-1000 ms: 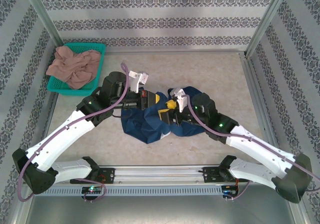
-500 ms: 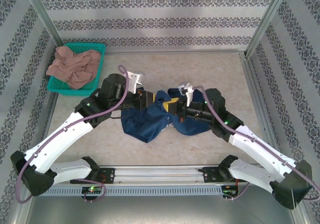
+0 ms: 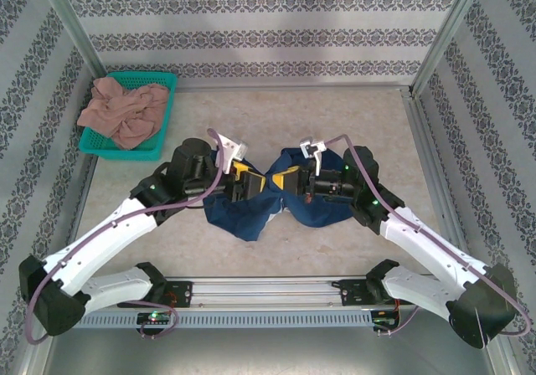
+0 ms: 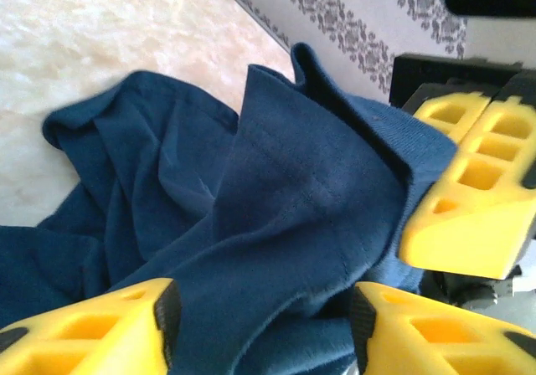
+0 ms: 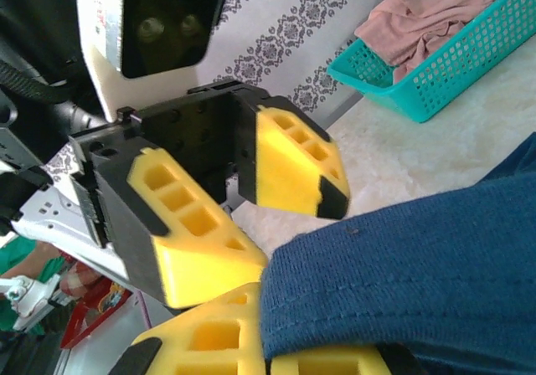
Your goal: Fold the inside-out t-shirt
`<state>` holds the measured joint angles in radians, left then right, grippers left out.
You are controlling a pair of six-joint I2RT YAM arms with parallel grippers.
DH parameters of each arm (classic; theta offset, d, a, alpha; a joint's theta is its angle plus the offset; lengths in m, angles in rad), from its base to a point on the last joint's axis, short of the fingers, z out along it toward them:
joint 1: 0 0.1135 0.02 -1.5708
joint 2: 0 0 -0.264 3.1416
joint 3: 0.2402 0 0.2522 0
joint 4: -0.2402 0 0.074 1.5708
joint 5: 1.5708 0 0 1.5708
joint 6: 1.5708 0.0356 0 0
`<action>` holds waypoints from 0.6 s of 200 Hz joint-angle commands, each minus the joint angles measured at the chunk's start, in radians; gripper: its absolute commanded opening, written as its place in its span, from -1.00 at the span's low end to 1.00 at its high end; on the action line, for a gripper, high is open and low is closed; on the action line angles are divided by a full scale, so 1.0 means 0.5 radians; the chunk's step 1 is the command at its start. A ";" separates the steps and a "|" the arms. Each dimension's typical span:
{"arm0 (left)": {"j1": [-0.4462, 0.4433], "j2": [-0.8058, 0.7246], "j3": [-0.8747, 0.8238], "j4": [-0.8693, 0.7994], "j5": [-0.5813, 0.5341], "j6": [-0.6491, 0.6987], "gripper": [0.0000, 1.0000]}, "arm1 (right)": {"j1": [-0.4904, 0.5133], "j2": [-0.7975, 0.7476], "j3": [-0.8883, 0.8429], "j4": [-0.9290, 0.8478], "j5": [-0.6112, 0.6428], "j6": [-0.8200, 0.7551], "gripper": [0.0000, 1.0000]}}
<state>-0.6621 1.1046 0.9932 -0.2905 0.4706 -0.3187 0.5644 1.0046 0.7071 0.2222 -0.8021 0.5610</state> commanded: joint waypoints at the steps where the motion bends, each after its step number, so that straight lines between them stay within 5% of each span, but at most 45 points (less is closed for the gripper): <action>1: -0.020 0.060 0.071 0.192 0.207 0.102 -0.13 | -0.026 -0.046 -0.018 0.092 -0.087 0.016 -0.94; 17: -0.020 0.108 0.087 0.230 0.271 0.089 -0.81 | -0.039 -0.060 -0.021 0.041 -0.082 -0.004 -0.90; 26: -0.020 0.106 0.085 0.207 0.239 0.091 -1.00 | -0.054 -0.089 -0.029 -0.028 -0.053 -0.020 -0.84; 59: -0.017 -0.113 -0.145 0.245 0.153 0.140 -1.00 | -0.083 -0.250 -0.129 -0.419 0.300 -0.082 -0.68; 120: -0.019 -0.434 -0.702 0.678 0.277 0.226 -1.00 | 0.054 -0.429 -0.418 -0.514 0.631 -0.001 -0.65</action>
<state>-0.6621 0.9360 0.7185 -0.1009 0.5728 -0.2527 0.5549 0.8143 0.5171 0.0143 -0.5758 0.5564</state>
